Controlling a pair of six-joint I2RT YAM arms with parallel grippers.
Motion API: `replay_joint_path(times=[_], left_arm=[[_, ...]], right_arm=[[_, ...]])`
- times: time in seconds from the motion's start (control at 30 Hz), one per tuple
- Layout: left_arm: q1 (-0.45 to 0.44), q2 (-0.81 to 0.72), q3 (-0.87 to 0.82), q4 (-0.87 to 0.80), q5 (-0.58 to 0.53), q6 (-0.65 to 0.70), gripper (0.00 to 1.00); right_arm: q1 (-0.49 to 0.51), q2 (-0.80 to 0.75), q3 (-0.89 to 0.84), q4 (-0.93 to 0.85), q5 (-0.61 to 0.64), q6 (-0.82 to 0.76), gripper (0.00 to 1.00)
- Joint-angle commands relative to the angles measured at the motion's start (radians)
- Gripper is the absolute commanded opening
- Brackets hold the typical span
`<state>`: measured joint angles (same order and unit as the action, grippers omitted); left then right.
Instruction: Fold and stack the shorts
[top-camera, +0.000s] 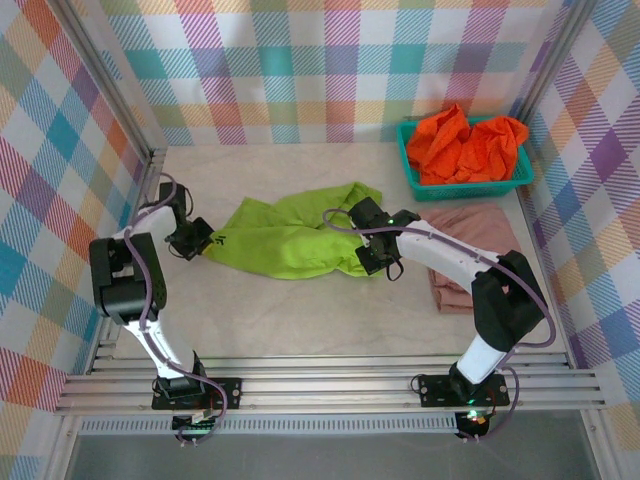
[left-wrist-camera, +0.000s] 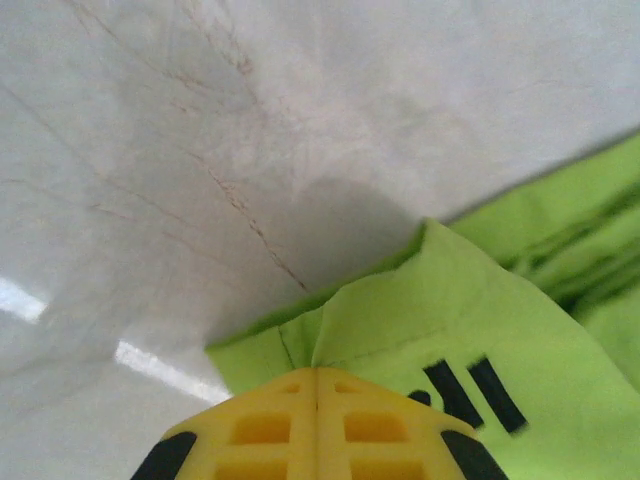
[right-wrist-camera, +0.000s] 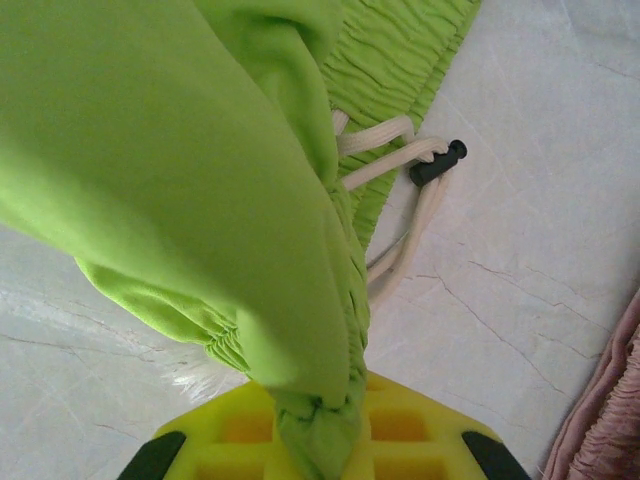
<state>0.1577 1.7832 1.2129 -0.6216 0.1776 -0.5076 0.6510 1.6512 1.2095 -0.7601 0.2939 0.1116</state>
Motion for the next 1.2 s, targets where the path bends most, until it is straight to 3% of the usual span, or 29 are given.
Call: replay_joint_path(times=[0.0,0.37,0.63,0.67,0.73,0.87,1.03,1.17], left_arm=[[0.002,-0.133,0.089,-0.083,-0.038,0.014,0.0],[0.022,-0.33,0.272,-0.203,-0.042,0.02,0.0],[0.023,-0.338,0.441,-0.292,-0.053,0.071,0.0],[0.023,-0.337,0.43,-0.296,-0.036,0.077,0.0],[0.023,-0.362,0.33,-0.245,-0.004,0.073,0.11],[0.018,-0.443,0.063,-0.088,0.052,0.027,0.44],[-0.027,-0.488,-0.165,0.01,0.044,-0.011,0.47],[-0.065,-0.518,-0.284,0.038,-0.002,-0.024,0.57]], right_arm=[[-0.019,-0.057,-0.001,-0.009,0.01,-0.013,0.01],[-0.04,-0.146,0.079,-0.021,-0.016,-0.048,0.02],[-0.06,-0.094,0.263,-0.04,-0.038,-0.091,0.03],[-0.061,-0.08,0.279,-0.052,-0.035,-0.087,0.03],[-0.06,-0.07,0.27,-0.052,-0.042,-0.081,0.03],[-0.06,-0.099,0.171,-0.035,-0.091,-0.056,0.05],[-0.06,-0.179,0.019,-0.086,-0.15,-0.001,0.13],[-0.061,-0.274,-0.101,-0.129,-0.29,0.079,0.33]])
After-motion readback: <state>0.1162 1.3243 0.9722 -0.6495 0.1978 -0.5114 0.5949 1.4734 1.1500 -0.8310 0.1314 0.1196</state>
